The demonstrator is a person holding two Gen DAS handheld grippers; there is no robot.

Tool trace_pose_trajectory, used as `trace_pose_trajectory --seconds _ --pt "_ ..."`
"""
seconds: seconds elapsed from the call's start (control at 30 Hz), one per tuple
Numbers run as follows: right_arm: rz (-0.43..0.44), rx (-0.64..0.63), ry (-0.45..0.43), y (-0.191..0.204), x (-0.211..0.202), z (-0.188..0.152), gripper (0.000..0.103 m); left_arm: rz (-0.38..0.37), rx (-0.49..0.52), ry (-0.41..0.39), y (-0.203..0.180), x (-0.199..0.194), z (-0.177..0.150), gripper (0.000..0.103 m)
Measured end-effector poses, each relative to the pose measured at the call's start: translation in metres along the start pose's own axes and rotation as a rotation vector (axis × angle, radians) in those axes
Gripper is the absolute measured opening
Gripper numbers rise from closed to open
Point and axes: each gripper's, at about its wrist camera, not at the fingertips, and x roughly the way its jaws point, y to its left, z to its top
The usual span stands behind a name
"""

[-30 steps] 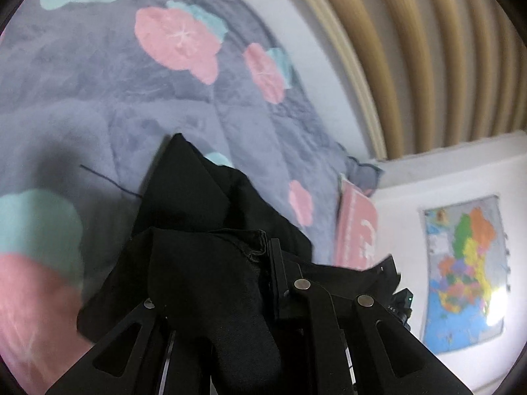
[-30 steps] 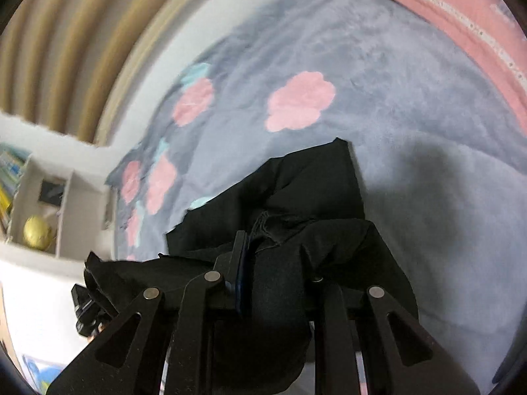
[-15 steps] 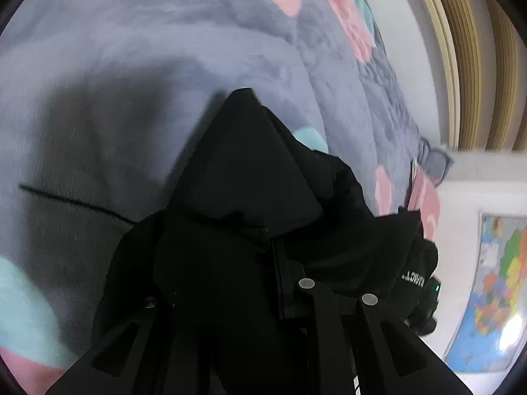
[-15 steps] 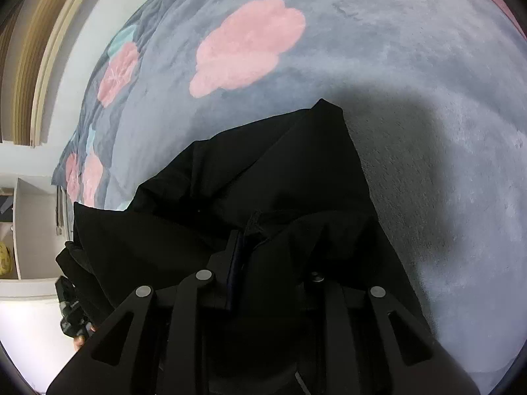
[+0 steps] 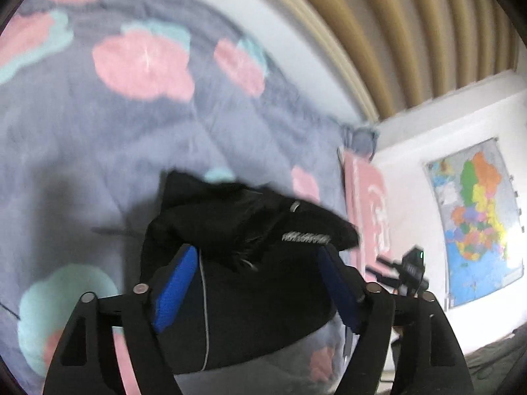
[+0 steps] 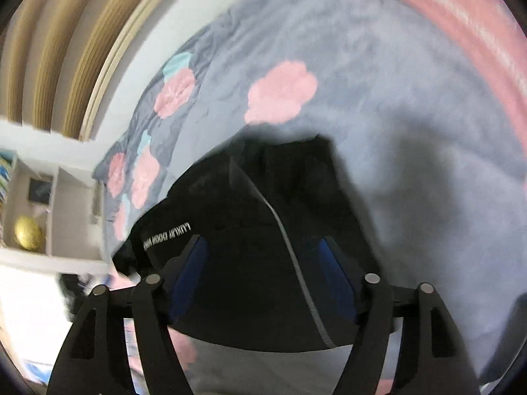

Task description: Fold large clothes

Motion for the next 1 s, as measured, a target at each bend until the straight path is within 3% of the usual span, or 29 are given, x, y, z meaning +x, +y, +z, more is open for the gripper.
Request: trace_pose_trajectory --seconds 0.07,0.17,0.3,0.4,0.6,0.63,0.67,0.7,0.77,0.8,0.87,1.0 --pt "-0.057 -0.058 -0.006 0.004 0.010 0.007 0.078 0.065 0.006 -0.020 0.002 0.008 0.006 0.080" --pt "-0.147 -0.185 -0.014 0.013 0.039 0.025 0.078 0.142 -0.014 0.023 0.016 0.042 0.016 0.080" --pt "-0.165 -0.269 -0.009 0.015 0.076 0.057 0.078 0.234 -0.056 0.020 0.043 0.076 0.031 0.080" --pt "-0.176 -0.322 0.008 0.012 0.102 0.077 0.078 0.231 -0.091 0.031 0.062 0.094 0.042 0.080" --pt "-0.124 -0.333 0.153 0.005 0.166 0.089 0.078 0.227 -0.104 0.131 0.085 0.131 0.051 0.080" --pt "-0.128 -0.351 0.142 0.009 0.170 0.086 0.070 0.209 -0.109 0.144 0.086 0.134 0.050 0.080" --pt "-0.126 -0.365 0.133 0.012 0.169 0.083 0.042 0.165 -0.113 0.156 0.086 0.138 0.049 0.080" --pt "-0.145 -0.380 0.118 0.018 0.165 0.079 0.035 0.141 -0.109 0.151 0.084 0.140 0.047 0.077" --pt "-0.191 -0.423 0.058 0.029 0.148 0.072 0.023 0.159 -0.053 0.138 0.071 0.141 0.044 0.034" --pt "-0.208 -0.435 0.027 0.034 0.136 0.067 0.021 0.185 -0.020 0.148 0.064 0.140 0.042 0.011" --pt "-0.243 -0.447 -0.033 0.043 0.112 0.065 0.018 0.209 0.026 0.098 0.047 0.127 0.039 0.011" --pt "-0.291 -0.449 -0.161 0.061 0.063 0.082 0.017 0.181 0.072 -0.011 0.011 0.092 0.052 0.010"
